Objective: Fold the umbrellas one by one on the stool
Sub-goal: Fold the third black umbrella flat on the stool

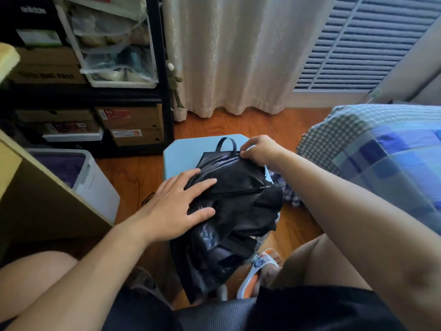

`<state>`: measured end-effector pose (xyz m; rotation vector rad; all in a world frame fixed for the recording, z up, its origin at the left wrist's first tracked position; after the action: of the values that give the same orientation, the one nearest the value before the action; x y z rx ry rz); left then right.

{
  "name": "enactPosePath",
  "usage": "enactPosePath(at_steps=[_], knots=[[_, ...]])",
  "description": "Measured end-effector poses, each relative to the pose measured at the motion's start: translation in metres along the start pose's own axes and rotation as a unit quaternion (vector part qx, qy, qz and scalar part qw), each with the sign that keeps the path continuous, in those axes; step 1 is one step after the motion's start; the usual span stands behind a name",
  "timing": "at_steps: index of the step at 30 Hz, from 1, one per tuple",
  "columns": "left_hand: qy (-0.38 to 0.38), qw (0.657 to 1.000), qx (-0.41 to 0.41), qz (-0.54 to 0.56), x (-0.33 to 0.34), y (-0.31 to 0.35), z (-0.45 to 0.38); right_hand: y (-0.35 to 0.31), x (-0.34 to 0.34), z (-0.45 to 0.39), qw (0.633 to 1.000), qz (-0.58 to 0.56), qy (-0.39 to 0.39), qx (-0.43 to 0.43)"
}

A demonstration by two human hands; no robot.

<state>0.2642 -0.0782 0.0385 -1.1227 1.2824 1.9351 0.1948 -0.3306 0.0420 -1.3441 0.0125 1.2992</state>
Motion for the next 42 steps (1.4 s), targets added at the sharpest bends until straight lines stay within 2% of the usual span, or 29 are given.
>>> enactPosePath(at_steps=[5, 8, 11, 13, 16, 18, 21, 26, 34, 42], knots=[[0.007, 0.999, -0.023, -0.028, 0.006, -0.004, -0.004, -0.014, -0.019, 0.010, 0.997, -0.068, 0.013, -0.038], [0.029, 0.998, -0.030, -0.056, 0.011, -0.002, -0.006, -0.013, -0.057, 0.052, 0.987, -0.095, 0.099, -0.083], [0.053, 0.997, -0.022, -0.053, 0.012, 0.000, -0.007, 0.030, -0.080, 0.110, 0.967, -0.160, 0.195, -0.033], [0.063, 0.997, -0.022, -0.027, 0.011, -0.003, -0.008, 0.055, -0.063, 0.143, 0.968, -0.179, 0.175, 0.005], [0.065, 0.997, -0.035, -0.003, 0.010, -0.010, -0.007, 0.069, -0.024, 0.165, 0.988, -0.102, 0.110, 0.024], [0.058, 0.997, -0.040, -0.016, 0.013, -0.012, -0.006, 0.070, -0.021, 0.167, 0.987, -0.076, 0.138, 0.021], [0.055, 0.997, -0.047, -0.028, 0.014, -0.011, -0.006, 0.068, -0.029, 0.170, 0.975, -0.124, 0.183, -0.014], [0.061, 0.996, -0.060, -0.031, 0.009, -0.009, -0.006, 0.068, -0.015, 0.169, 0.979, -0.111, 0.145, -0.089], [0.094, 0.991, -0.081, -0.042, 0.011, -0.005, 0.003, 0.062, -0.019, 0.172, 0.951, -0.206, 0.191, -0.129], [0.099, 0.991, -0.087, -0.034, 0.013, -0.004, 0.001, 0.057, -0.023, 0.181, 0.943, -0.142, 0.264, -0.146]])
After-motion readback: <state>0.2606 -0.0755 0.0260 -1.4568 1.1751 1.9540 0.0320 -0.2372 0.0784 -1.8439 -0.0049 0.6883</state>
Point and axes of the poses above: each hand's wrist, its own z-axis away from the middle knuckle, its own x-axis out of the palm, y = z × x, the point moved 9 cm from there along -z, towards the middle knuckle, and after that the axes turned 4 degrees about -x, right-handed, at the moved point
